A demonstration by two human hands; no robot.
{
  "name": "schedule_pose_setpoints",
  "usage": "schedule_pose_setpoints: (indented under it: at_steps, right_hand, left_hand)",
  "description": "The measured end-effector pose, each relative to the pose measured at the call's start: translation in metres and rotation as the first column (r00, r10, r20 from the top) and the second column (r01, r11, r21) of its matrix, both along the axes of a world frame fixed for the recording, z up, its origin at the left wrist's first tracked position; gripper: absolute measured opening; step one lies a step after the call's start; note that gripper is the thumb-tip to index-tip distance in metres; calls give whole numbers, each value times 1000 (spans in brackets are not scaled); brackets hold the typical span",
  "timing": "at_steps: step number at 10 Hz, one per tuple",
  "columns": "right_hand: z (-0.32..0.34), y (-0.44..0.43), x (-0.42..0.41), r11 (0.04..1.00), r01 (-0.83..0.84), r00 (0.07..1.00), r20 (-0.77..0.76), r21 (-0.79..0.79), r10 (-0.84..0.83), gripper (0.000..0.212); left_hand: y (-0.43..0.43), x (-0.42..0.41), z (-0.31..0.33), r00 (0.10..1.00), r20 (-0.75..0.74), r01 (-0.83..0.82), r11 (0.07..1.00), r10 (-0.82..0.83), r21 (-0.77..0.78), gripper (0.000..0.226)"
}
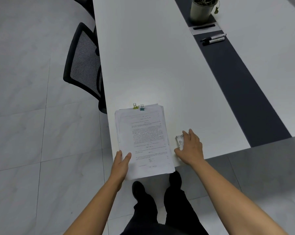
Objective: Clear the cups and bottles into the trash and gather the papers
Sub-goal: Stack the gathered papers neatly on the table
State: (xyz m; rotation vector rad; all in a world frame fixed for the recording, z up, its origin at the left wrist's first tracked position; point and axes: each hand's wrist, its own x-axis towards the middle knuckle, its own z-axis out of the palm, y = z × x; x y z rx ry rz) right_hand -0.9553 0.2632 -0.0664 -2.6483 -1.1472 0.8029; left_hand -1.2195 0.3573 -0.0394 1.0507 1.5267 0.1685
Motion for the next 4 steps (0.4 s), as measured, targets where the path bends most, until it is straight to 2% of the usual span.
schedule_pose_setpoints:
  at_steps: [1,2,3,4]
  right_hand:
    - [0,3,3,998,-15,1000,6,-61,16,87]
    - [13,6,4,976,-77,997,-40,-202,70,94]
    - [60,23,2,997,-80,985,-158,-20,76,104]
    - [183,43,9,855,27,957,-260,518,127,85]
  left_hand:
    - [-1,-1,2,999,32,18,1000,-19,6,65]
    - [-2,-5,6,997,22,79,995,-81,57,63]
    - [-6,-16,1,962,-73,271,952,-263,139,63]
    - [-16,-34,-20,897,-198,429,888,-396,167,68]
